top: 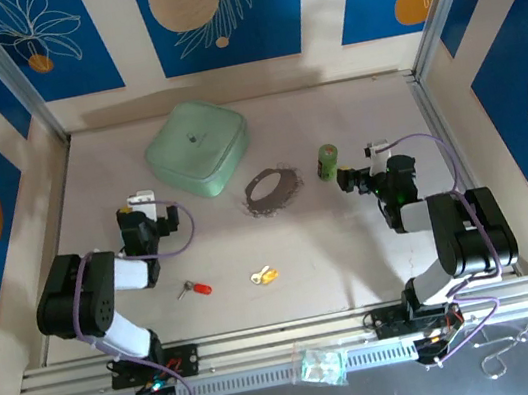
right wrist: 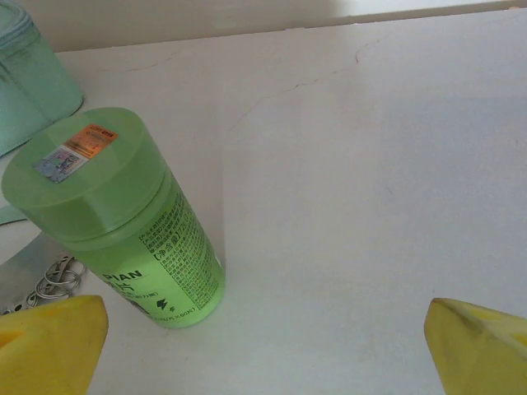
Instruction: Put the keys on the keyring
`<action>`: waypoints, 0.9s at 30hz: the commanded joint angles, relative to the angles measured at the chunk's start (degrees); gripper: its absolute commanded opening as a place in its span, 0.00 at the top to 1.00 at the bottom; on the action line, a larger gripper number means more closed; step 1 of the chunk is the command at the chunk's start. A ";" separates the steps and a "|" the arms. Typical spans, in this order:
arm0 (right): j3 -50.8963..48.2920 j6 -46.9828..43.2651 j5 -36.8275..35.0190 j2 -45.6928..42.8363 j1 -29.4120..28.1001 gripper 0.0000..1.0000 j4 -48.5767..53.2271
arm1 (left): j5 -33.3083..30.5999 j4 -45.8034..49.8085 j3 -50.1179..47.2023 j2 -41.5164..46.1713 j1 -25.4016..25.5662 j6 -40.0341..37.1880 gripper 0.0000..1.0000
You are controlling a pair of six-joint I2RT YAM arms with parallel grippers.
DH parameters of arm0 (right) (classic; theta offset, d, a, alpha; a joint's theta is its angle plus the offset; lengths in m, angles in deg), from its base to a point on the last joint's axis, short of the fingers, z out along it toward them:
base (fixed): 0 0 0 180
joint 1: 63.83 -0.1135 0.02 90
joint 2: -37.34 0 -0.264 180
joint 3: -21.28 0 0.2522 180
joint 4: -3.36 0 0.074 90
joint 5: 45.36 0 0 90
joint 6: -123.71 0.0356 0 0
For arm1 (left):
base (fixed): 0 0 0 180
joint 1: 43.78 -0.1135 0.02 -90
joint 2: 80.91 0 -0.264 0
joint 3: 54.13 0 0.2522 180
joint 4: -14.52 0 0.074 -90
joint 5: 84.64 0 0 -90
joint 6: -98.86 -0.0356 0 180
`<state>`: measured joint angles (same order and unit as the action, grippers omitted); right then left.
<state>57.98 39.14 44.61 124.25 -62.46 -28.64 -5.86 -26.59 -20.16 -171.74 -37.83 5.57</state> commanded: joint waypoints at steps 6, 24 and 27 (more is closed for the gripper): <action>1.06 0.22 -0.93 0.35 -0.31 0.01 -0.35 | 4.03 0.20 0.76 1.17 -0.59 0.16 0.00; -1.14 1.52 -4.19 -3.38 -0.31 0.04 -1.49 | 4.24 -7.97 -3.83 2.29 -0.69 0.35 0.00; -4.15 2.24 -7.60 -10.79 -1.23 0.05 0.12 | 3.15 -10.75 -7.14 6.44 -0.59 0.29 0.00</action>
<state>55.69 40.08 41.14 119.64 -62.98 -28.29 -3.00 -31.33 -24.95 -169.12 -37.85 5.55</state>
